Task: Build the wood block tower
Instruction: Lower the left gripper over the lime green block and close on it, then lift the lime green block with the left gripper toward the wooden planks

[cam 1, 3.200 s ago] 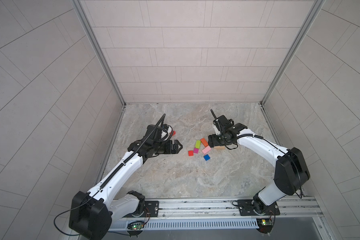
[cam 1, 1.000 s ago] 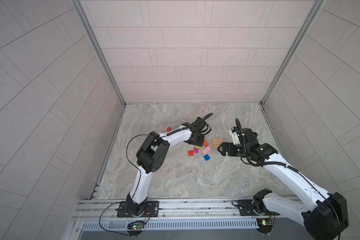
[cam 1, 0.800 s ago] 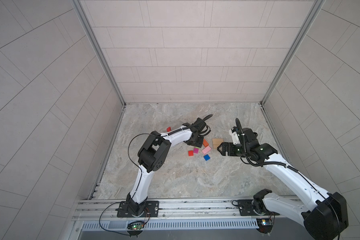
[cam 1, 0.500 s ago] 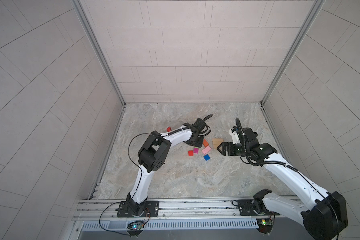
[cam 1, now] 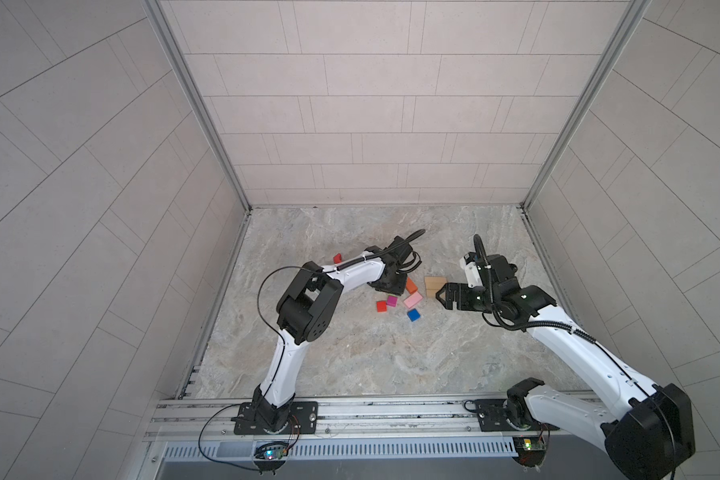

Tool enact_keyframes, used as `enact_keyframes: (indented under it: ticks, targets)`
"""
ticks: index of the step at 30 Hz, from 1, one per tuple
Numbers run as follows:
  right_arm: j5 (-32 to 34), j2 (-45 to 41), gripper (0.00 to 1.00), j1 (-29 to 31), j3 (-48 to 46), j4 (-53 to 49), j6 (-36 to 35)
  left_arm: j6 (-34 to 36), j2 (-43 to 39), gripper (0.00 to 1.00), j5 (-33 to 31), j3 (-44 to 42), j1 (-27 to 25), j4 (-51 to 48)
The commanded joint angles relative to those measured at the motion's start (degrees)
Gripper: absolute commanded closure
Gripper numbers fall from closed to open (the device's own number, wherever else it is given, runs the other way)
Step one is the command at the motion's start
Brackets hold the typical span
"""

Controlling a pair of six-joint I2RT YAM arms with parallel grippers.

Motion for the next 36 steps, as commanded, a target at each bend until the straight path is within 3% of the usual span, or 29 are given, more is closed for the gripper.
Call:
enact_keyframes:
  ticks: [1, 8, 27, 36]
  targets:
    - [-0.4, -0.6, 0.02, -0.5, -0.8, -0.4, -0.7, -0.4, 1.6, 0.57, -0.3, 1.8, -0.4, -1.5]
    - [0.4, -0.5, 0.02, -0.9, -0.9, -0.3, -0.3, -0.4, 1.1, 0.69, 0.4, 2.0, -0.4, -1.5]
    - [-0.9, -1.6, 0.02, -5.2, -1.6, -1.2, 0.3, -8.0, -5.8, 0.70, 10.0, -0.3, -0.3, 3.9]
    - [-1.5, -2.3, 0.02, -6.6, -1.9, -1.4, 0.4, -17.6, -8.4, 0.70, 17.9, -4.7, -0.4, 16.2]
